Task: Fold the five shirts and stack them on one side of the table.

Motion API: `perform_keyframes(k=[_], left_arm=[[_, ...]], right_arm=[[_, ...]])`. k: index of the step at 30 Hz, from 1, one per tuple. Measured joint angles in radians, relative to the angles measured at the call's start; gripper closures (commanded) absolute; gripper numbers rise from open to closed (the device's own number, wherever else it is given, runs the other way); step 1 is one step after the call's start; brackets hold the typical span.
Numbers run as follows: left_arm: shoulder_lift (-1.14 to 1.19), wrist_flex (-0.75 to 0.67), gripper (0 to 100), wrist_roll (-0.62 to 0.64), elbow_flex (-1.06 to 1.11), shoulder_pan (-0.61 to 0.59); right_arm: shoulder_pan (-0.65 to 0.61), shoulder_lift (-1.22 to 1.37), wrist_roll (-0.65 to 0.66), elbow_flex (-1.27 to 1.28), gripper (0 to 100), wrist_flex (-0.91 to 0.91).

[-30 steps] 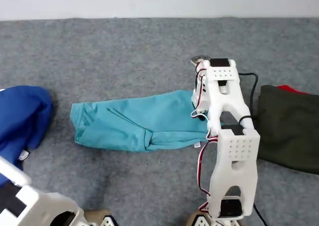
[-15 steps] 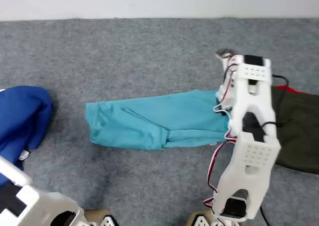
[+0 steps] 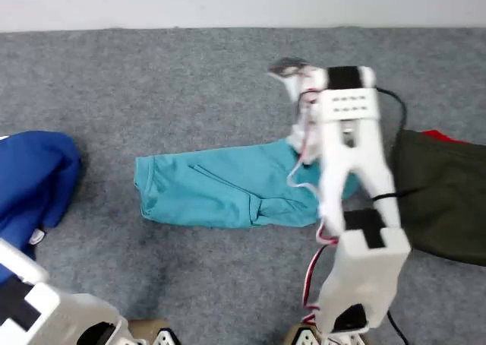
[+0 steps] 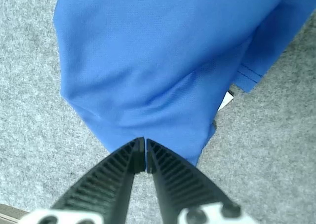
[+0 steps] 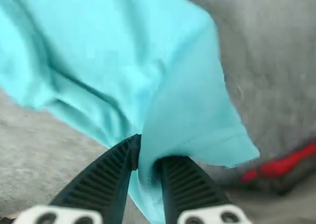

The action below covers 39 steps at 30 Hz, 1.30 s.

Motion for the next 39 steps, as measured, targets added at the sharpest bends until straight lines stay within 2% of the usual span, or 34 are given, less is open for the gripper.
perform_keyframes(k=[9, 17, 26, 33, 35, 39], left_arm=[[0.0, 0.0, 98, 0.0, 0.0, 0.0], [0.0, 0.0, 98, 0.0, 0.0, 0.0], [0.0, 0.0, 98, 0.0, 0.0, 0.0], [0.0, 0.0, 98, 0.0, 0.0, 0.0], [0.0, 0.0, 98, 0.0, 0.0, 0.0], [0.0, 0.0, 98, 0.0, 0.0, 0.021]], right_arm=[[-0.328, -0.051, -0.064, 0.0, 99.0, -0.02], [-0.493, 0.02, -0.075, 0.0, 99.0, -0.213], [-0.594, 0.143, -0.077, 0.0, 99.0, -0.362], [-0.6, 0.161, -0.077, 0.0, 98.9, -0.457], [-0.611, 0.164, -0.077, 0.002, 95.7, -0.477], [-0.654, 0.164, -0.077, 0.002, 80.1, -0.486]])
